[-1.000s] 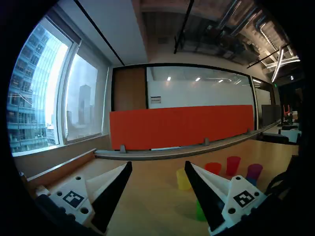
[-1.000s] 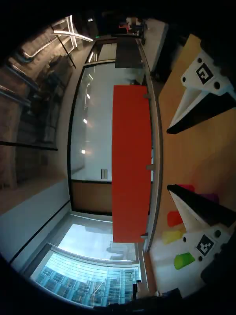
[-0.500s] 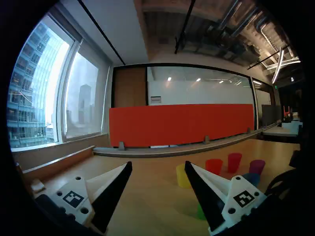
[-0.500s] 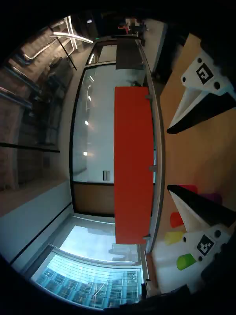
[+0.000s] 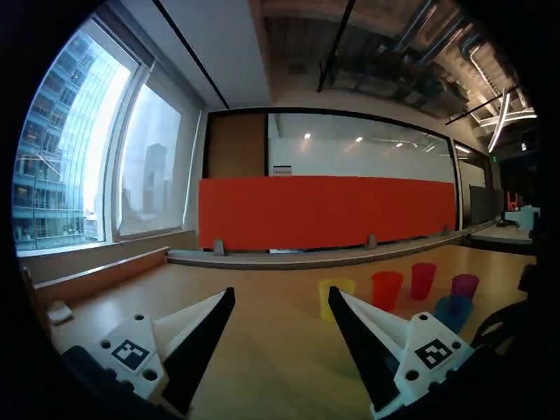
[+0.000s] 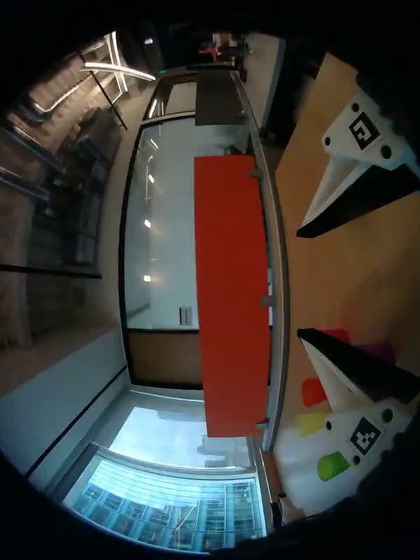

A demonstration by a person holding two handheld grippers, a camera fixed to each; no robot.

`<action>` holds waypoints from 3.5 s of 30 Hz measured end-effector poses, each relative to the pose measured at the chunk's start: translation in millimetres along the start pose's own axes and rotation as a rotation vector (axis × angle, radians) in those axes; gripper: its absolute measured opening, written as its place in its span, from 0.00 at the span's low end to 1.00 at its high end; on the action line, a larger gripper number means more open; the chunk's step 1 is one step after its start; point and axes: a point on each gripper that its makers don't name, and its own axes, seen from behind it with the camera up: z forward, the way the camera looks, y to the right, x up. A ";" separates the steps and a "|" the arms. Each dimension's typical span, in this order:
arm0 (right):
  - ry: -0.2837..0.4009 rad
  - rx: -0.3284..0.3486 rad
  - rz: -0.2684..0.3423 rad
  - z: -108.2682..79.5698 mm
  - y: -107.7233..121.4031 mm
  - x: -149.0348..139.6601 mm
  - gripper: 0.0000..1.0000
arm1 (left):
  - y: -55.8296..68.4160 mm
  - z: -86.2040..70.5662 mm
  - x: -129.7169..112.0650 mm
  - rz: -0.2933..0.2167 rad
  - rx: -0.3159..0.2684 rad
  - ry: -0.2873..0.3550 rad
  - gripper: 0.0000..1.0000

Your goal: Pour water

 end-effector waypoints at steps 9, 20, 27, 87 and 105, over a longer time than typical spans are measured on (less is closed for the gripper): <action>-0.003 0.001 -0.003 2.1 -0.9 -2.4 1.00 | -3.5 4.0 -6.0 -0.006 0.003 -0.002 0.99; 0.000 -0.005 -0.003 0.3 1.2 -1.2 1.00 | -5.4 5.5 -16.1 -0.007 0.003 -0.022 0.99; 0.002 -0.006 -0.004 -1.3 2.4 1.0 1.00 | -5.3 7.5 -20.2 -0.008 -0.001 -0.040 1.00; 0.008 0.011 -0.044 26.4 9.4 -47.7 1.00 | -6.5 8.5 -22.0 -0.005 -0.004 -0.046 0.99; -0.041 0.013 -0.036 27.7 15.4 -67.5 1.00 | -6.6 8.7 -21.6 -0.005 -0.004 -0.046 1.00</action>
